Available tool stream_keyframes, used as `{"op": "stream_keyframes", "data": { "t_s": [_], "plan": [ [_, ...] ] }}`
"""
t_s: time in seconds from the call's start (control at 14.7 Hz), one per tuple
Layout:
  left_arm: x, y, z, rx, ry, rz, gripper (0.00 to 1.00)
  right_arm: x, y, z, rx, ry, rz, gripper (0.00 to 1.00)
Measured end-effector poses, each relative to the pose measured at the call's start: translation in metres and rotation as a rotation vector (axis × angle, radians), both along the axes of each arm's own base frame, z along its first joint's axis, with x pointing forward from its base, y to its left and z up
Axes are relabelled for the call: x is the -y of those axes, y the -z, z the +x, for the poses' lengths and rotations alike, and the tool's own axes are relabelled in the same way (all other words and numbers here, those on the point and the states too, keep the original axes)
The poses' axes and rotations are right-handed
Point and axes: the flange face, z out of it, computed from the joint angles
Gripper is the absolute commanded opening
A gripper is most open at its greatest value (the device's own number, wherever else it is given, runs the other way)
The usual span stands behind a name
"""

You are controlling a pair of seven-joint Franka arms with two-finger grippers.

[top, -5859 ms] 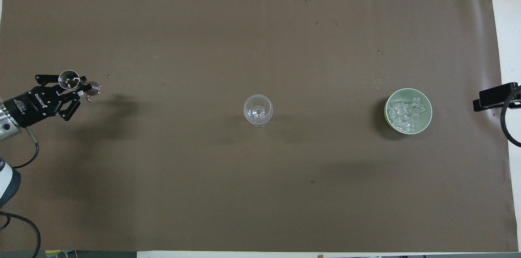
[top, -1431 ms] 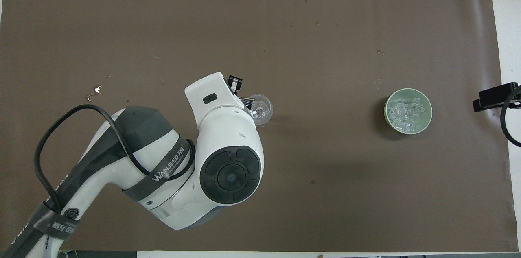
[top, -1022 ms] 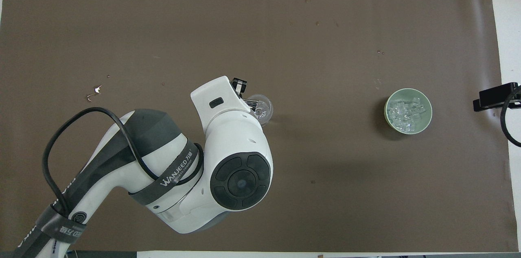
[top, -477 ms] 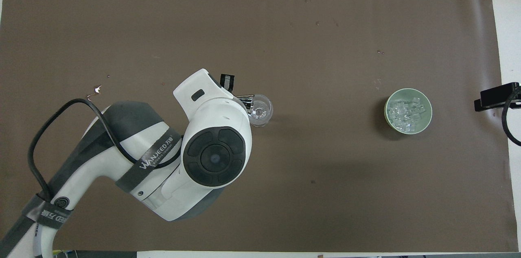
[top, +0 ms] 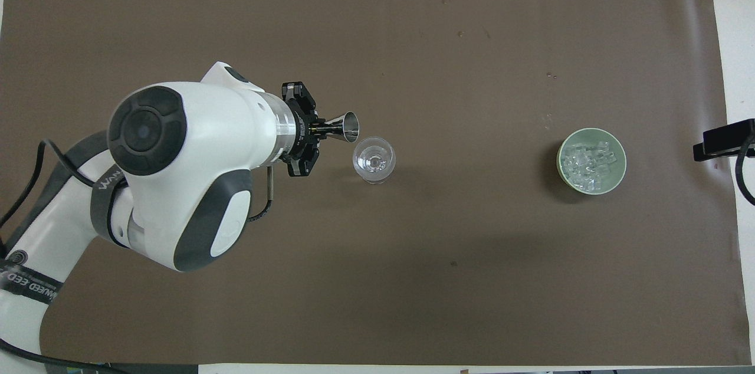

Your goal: Pour wine and add ice with both arms

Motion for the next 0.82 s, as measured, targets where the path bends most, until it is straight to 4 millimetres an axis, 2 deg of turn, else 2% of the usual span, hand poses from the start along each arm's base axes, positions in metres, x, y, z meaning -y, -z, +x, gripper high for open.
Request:
{"op": "stream_keyframes", "data": {
  "t_s": [0.14,0.34,0.55,0.68,0.82],
  "plan": [
    [-0.038,0.000,0.021,-0.027,-0.014,-0.136,0.00,-0.002,0.000,0.000,0.000,-0.004,0.000,1.00],
    [-0.110,0.008,0.050,-0.016,-0.063,-0.274,0.00,-0.001,0.000,0.000,-0.001,-0.001,0.000,1.00],
    [-0.188,0.019,0.068,0.015,-0.150,-0.380,0.00,-0.004,0.006,0.004,0.026,-0.009,0.000,1.00],
    [-0.233,0.034,0.071,0.032,-0.199,-0.433,0.00,-0.017,0.026,0.009,0.060,-0.031,0.006,1.00],
    [-0.278,0.059,0.067,0.049,-0.233,-0.468,0.00,-0.027,0.060,0.009,0.085,-0.044,0.008,1.00]
  ]
}}
